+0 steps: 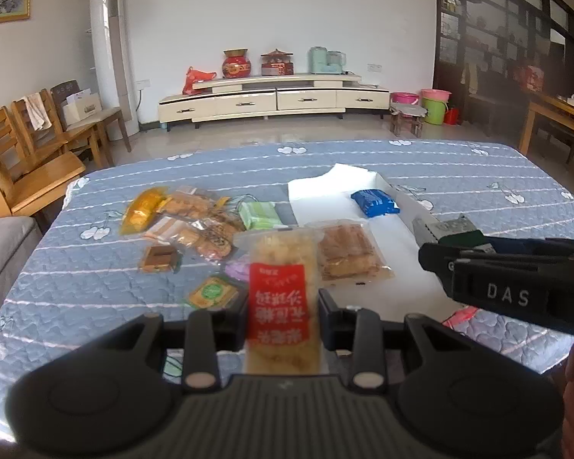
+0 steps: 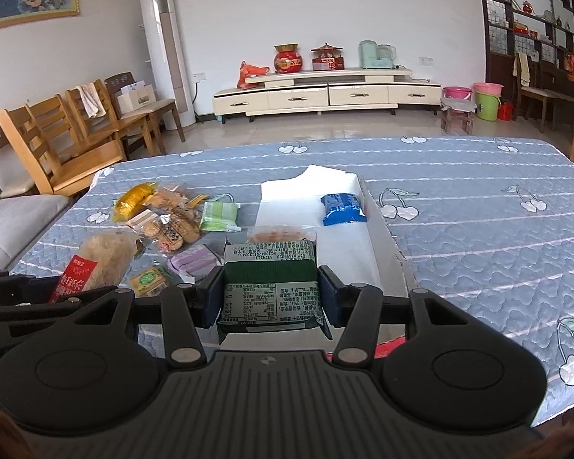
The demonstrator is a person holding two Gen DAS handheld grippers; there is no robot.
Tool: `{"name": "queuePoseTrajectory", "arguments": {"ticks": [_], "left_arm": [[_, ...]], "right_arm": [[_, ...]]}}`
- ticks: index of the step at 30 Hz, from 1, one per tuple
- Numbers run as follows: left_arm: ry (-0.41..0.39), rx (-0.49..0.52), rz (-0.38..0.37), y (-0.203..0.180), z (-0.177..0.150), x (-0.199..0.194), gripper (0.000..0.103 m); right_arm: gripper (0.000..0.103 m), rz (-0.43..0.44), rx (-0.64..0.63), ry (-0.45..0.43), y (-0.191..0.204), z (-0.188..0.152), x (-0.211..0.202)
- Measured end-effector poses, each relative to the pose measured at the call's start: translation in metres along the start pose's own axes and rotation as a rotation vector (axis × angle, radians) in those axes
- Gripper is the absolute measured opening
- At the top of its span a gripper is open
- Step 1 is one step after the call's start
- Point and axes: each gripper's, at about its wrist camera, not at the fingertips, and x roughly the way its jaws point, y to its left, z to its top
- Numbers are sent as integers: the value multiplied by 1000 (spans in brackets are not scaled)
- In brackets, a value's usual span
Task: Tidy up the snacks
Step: 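Carry red-labeled bag in left tool while right tool carries green box toward tray, then release red-labeled bag into tray with left tool while right tool drops green box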
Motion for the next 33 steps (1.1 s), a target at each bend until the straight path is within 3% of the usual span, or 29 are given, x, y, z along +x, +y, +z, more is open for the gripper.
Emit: {"name": "queuePoseTrajectory", "arguments": {"ticks": [17, 33], "left_arm": [[21, 67, -69, -40, 12, 42, 34], [74, 105, -153, -78, 24, 92, 34]], "right_arm": [[64, -72, 45, 14, -20, 20, 29], [64, -68, 15, 107, -44, 49, 110]]}}
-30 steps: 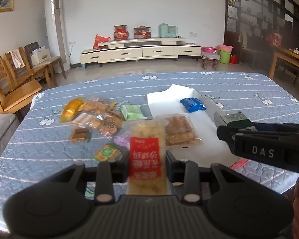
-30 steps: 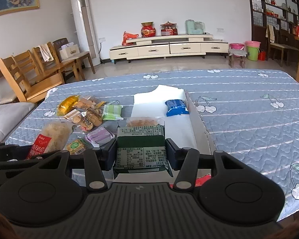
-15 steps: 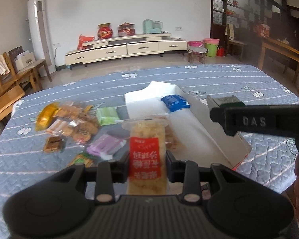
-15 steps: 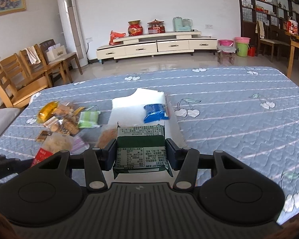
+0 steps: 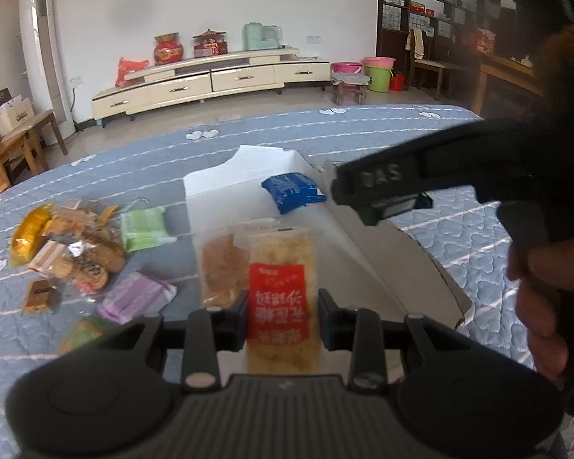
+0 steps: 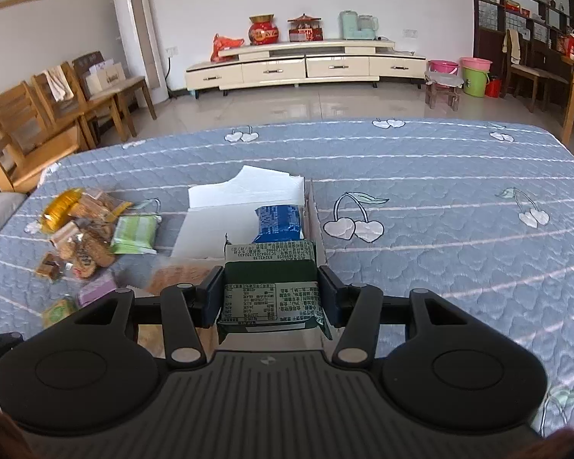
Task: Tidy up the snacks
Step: 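Release red-labeled bag into tray with left tool while right tool drops green box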
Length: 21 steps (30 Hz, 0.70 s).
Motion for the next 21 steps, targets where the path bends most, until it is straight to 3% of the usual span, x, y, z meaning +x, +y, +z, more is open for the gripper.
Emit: {"name": "queuePoseTrajectory", "arguments": {"ticks": [14, 15, 17, 21], "left_arm": [[28, -32, -58, -8, 14, 31, 35], [26, -38, -62, -8, 14, 32, 37], [20, -47, -77, -7, 15, 31, 52], [-2, -41, -75, -8, 15, 23, 65]], "right_arm": [[67, -12, -23, 29, 0, 14, 37], [71, -16, -20, 25, -3, 15, 37], [85, -32, -13, -2, -4, 16, 33], [88, -54, -13, -38, -3, 17, 19]]}}
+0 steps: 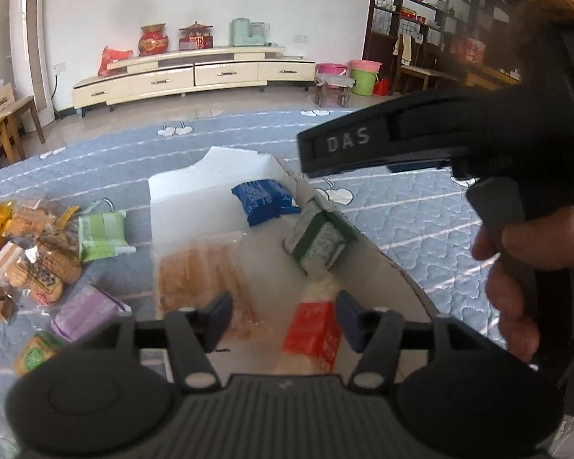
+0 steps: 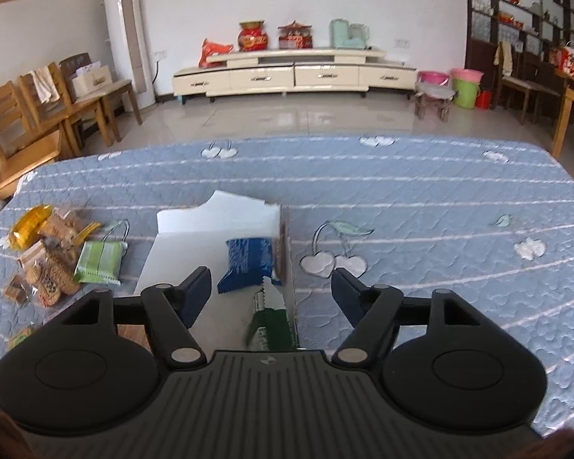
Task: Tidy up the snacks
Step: 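Release red-labeled bag into tray with left tool while right tool drops green box, then lift both open tools away from the white tray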
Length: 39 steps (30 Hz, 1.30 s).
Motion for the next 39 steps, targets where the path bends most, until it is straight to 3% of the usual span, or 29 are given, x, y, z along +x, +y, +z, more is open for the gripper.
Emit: {"name": "queuePoseTrajectory", "arguments": {"ticks": [7, 11, 23, 39], "left_arm": [[-45, -28, 61, 10, 0, -25, 87], [-66, -60, 98, 24, -3, -40, 98], [-100, -114, 191, 64, -18, -77, 98], [-106, -193, 271, 120, -43, -100, 98]], "right_arm": [[103, -29, 37, -46, -7, -3, -31], [103, -35, 46, -55, -4, -10, -44], [103, 9, 24, -49, 28, -26, -63], [103, 95, -42, -9, 76, -40, -59]]}}
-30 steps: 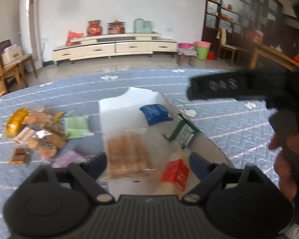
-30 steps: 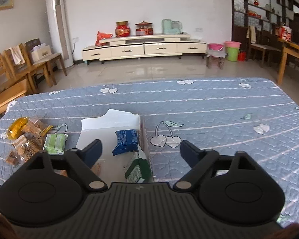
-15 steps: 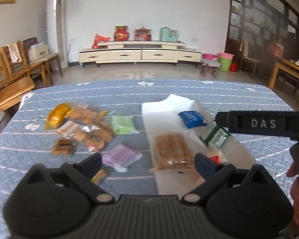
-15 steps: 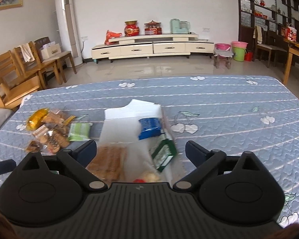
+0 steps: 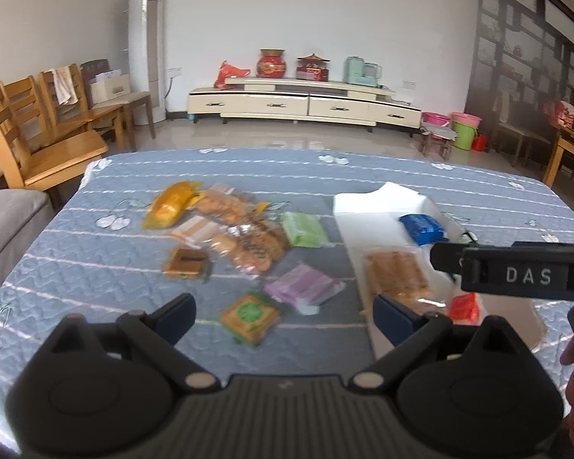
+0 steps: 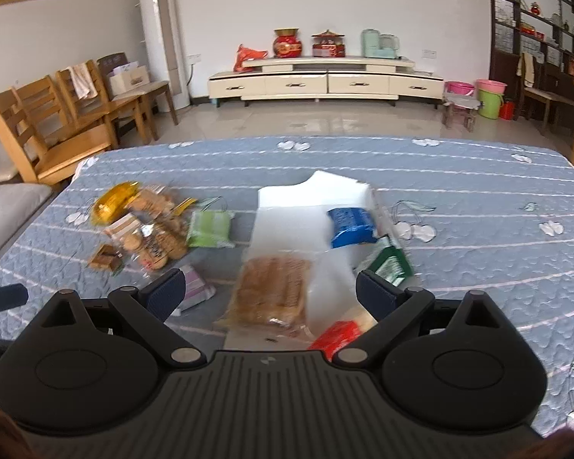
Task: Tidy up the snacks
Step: 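Lift both open tools away from the white tray, then grasp brown cardboard snack pack with left tool while right tool grasps lavender box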
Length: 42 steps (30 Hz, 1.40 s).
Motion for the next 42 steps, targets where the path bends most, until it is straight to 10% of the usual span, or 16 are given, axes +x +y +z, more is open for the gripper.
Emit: {"name": "queuePoseTrajectory", "arguments": {"ticks": [15, 28, 33, 35, 42], "left_arm": [[78, -85, 146, 78, -3, 54, 99], [166, 31, 169, 95, 19, 160, 93], [170, -23, 115, 104, 25, 180, 77], [148, -12, 104, 104, 25, 176, 54], [148, -3, 111, 109, 14, 151, 50]], "right_arm": [[103, 76, -64, 51, 29, -10, 20], [103, 131, -112, 84, 42, -11, 46], [103, 151, -160, 100, 52, -10, 62], [103, 164, -183, 106, 56, -9, 69], [103, 222, -319, 128, 76, -1, 104]]}}
